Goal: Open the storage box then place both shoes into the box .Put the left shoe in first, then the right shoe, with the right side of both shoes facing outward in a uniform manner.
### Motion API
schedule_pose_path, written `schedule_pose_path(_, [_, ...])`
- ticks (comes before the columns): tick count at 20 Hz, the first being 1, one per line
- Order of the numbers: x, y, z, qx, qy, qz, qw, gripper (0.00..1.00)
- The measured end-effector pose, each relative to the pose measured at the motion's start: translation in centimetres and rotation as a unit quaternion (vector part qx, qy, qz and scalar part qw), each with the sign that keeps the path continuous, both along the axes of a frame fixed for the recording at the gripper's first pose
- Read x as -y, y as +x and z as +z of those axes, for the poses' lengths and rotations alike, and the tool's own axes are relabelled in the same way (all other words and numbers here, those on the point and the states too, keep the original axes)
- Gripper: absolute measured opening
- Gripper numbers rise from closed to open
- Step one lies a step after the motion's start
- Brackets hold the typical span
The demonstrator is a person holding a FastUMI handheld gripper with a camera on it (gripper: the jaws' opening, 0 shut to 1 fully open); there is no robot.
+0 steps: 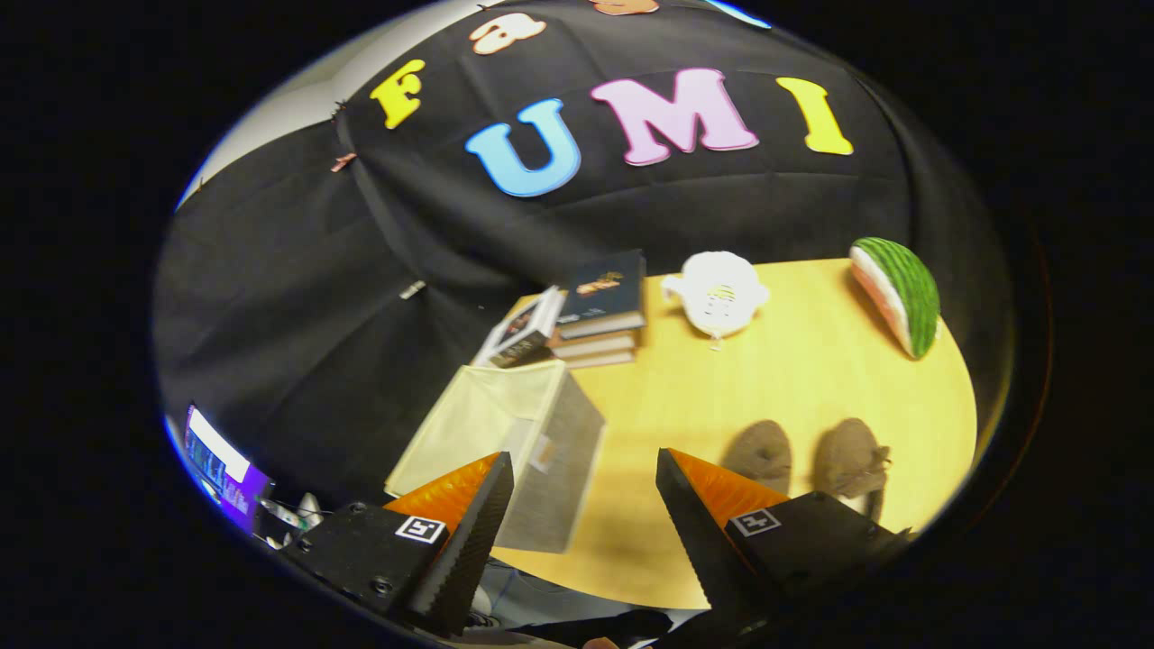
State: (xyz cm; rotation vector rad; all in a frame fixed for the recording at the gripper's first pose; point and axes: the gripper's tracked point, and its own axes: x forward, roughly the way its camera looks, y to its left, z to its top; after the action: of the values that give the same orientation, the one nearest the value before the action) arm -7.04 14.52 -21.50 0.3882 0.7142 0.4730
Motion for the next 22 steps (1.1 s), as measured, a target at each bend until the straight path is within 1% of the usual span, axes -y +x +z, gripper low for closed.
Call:
schedule_pose_path(4, [5.5,-1.0,-6.3,-0.042,-0.079,-0.028,0.996,0.98])
schedule_pose_path(6, [6.6,-1.2,-8.7,-0.058,-0.100,-0.034,0.993,0.98])
schedule_pose_path(9, [8.0,-0.5,-12.4,-0.079,-0.139,-0.031,0.987,0.95])
schedule_pose_path(10, [8.1,-0.2,-13.4,-0.085,-0.150,-0.028,0.985,0.94])
schedule_pose_path(11, [8.1,0.0,-14.5,-0.091,-0.163,-0.023,0.982,0.89])
schedule_pose_path(14, [8.1,0.7,-17.5,-0.102,-0.203,-0.001,0.974,0.81])
schedule_pose_path(15, [7.9,0.9,-18.2,-0.107,-0.208,0.005,0.972,0.78])
schedule_pose_path(18, [7.2,2.3,-19.5,-0.113,-0.209,-0.002,0.971,0.75])
schedule_pose_path(20, [7.2,3.1,-20.1,-0.123,-0.214,-0.016,0.969,0.58])
schedule_pose_path(21, [7.6,3.4,-20.3,-0.128,-0.219,-0.031,0.967,0.36])
schedule_pose_path(22, [7.9,3.7,-20.2,-0.134,-0.221,-0.047,0.965,0.30])
